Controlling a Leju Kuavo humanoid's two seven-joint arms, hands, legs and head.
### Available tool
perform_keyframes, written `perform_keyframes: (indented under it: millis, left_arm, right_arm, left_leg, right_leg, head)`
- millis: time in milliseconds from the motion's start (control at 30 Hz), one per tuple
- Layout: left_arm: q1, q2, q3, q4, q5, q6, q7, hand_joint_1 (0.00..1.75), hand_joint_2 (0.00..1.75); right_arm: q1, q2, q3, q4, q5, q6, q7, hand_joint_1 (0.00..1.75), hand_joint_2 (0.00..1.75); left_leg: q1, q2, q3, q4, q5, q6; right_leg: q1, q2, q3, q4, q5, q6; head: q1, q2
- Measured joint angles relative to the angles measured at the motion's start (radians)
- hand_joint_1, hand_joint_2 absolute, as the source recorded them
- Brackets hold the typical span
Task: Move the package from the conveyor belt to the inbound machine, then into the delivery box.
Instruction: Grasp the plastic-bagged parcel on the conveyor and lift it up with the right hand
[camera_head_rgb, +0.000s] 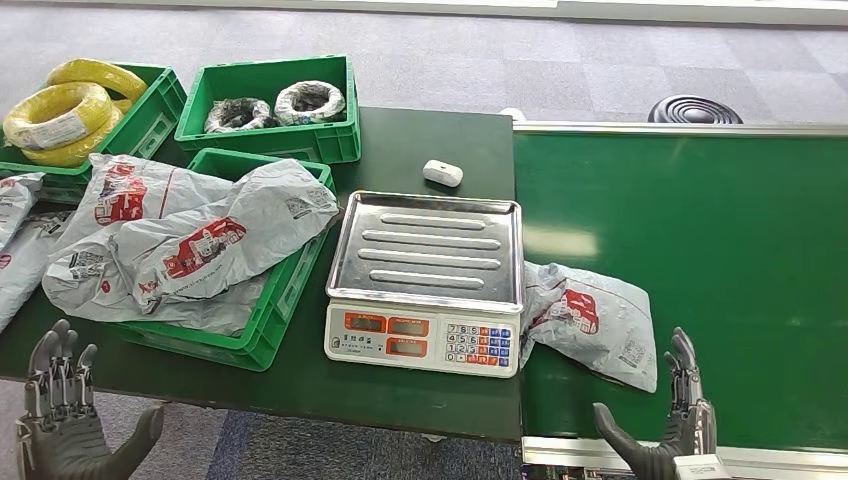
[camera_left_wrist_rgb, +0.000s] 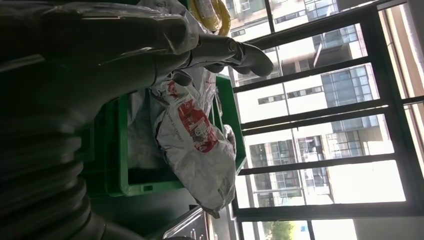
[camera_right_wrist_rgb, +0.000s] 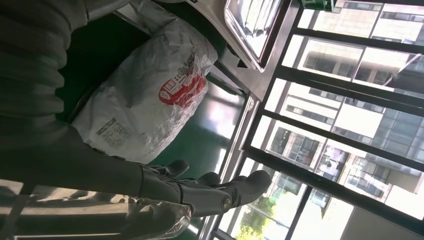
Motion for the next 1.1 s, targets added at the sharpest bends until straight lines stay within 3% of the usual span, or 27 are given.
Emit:
perform_keyframes:
  millis: [167, 300, 633, 767, 900, 967, 1033, 1100]
  left_arm:
    - [-0.003, 0.001, -0.001, 0.0, 0.008, 0.007, 0.0, 0.0, 1.75]
    - [-0.012, 0.009, -0.007, 0.004, 0.018, 0.006, 0.0, 0.0, 1.75]
    - [-0.068, 0.037, -0.04, 0.041, 0.028, -0.015, 0.0, 0.0, 1.75]
    - [-0.098, 0.046, -0.058, 0.058, 0.02, -0.031, 0.0, 0.0, 1.75]
    - [-0.135, 0.057, -0.075, 0.079, 0.01, -0.048, 0.0, 0.0, 1.75]
    - [-0.153, 0.062, -0.079, 0.09, 0.008, -0.056, 0.002, 0.0, 1.75]
    - [-0.164, 0.066, -0.081, 0.1, 0.007, -0.062, 0.003, 0.0, 1.75]
    - [-0.169, 0.069, -0.083, 0.106, 0.006, -0.065, 0.004, 0.0, 1.75]
  right_arm:
    - [-0.039, -0.036, -0.009, 0.044, 0.074, -0.01, 0.166, 0.0, 1.75]
    - [-0.153, -0.074, -0.045, 0.186, 0.207, 0.062, 0.304, 0.0, 1.75]
    - [-0.625, -0.106, -0.083, 0.752, 0.369, 0.243, 0.332, 0.0, 1.75]
    - [-0.755, -0.099, -0.08, 0.915, 0.393, 0.299, 0.367, 0.0, 1.75]
    - [-0.849, -0.089, -0.066, 1.053, 0.436, 0.43, 0.454, 0.05, 1.75]
    - [-0.883, -0.084, -0.057, 1.109, 0.443, 0.501, 0.471, 0.39, 1.75]
    - [-0.91, -0.08, -0.05, 1.153, 0.451, 0.554, 0.482, 1.13, 1.75]
    - [-0.934, -0.076, -0.041, 1.184, 0.463, 0.583, 0.494, 1.64, 1.75]
  left_leg:
    - [0.0, 0.0, -0.001, 0.0, 0.0, 0.0]
    - [0.0, 0.001, 0.0, 0.0, 0.001, 0.001]
    - [0.0, 0.001, 0.002, 0.001, 0.005, 0.002]
    - [0.0, 0.0, 0.001, 0.001, 0.005, 0.002]
    - [-0.001, 0.0, 0.0, 0.001, 0.005, 0.002]
    - [-0.001, 0.0, 0.0, 0.001, 0.005, 0.002]
    - [-0.001, 0.0, 0.0, 0.001, 0.005, 0.002]
    - [0.0, 0.0, 0.001, 0.001, 0.005, 0.002]
  right_leg:
    - [0.0, 0.0, 0.0, 0.0, 0.0, 0.0]
    - [-0.001, 0.0, 0.001, 0.0, 0.001, 0.0]
    - [-0.001, 0.0, 0.001, 0.0, 0.004, 0.001]
    - [-0.001, 0.0, 0.001, 0.0, 0.004, 0.001]
    - [-0.001, 0.0, 0.0, 0.0, 0.004, 0.001]
    - [-0.001, 0.0, 0.0, 0.0, 0.004, 0.001]
    - [-0.001, 0.0, 0.0, 0.0, 0.004, 0.001]
    - [-0.001, 0.0, 0.0, 0.0, 0.004, 0.001]
  head:
    - [0.0, 0.0]
    - [0.0, 0.0]
    - [0.0, 0.0]
    - [0.0, 0.0]
    - [0.0, 0.0]
    - [0.0, 0.0]
    - [0.0, 0.0]
    - [0.0, 0.0]
